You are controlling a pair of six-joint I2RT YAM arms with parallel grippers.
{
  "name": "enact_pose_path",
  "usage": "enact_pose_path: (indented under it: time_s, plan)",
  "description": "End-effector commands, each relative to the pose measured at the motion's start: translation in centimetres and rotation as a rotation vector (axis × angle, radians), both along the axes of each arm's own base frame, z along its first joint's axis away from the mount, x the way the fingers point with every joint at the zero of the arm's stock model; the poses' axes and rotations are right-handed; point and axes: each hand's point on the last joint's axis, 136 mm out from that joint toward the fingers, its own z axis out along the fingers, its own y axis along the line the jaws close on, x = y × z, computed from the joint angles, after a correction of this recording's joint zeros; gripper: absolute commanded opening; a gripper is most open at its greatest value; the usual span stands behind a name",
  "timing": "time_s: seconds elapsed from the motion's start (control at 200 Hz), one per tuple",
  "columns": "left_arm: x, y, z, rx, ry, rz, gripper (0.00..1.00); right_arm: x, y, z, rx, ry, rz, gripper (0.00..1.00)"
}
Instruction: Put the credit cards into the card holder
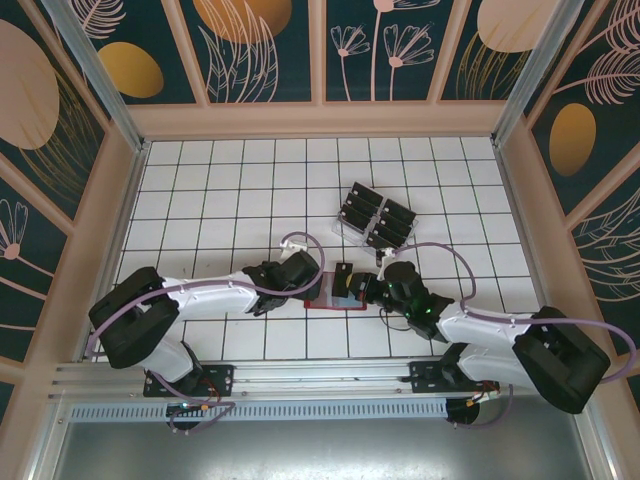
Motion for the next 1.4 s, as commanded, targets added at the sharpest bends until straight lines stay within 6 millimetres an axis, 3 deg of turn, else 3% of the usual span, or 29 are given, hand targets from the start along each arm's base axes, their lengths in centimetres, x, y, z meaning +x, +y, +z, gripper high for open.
enact_pose_path:
  time_s: [0.0, 0.28, 0.746, 1.391]
  plan:
    - [-0.6, 0.3, -1.4, 0.023, 0.019, -0.017, 0.99, 1.1, 0.2, 1.3, 0.031, -0.062, -0.024, 0.00]
    - [-1.1, 1.4, -2.9, 0.064, 0.036, 0.002, 0.98, 1.2, 0.4, 0.5, 0.026, -0.054, -0.020, 0.00]
    - [-1.3, 1.9, -3.6, 0.073, 0.046, 0.013, 0.99, 0.6, 0.0, -1.8, 0.014, -0.014, -0.017, 0.00]
    - [-1.6, 2.0, -4.0, 0.071, 0.056, 0.016, 0.98, -0.2, 0.9, -2.3, 0.082, 0.020, 0.017, 0.00]
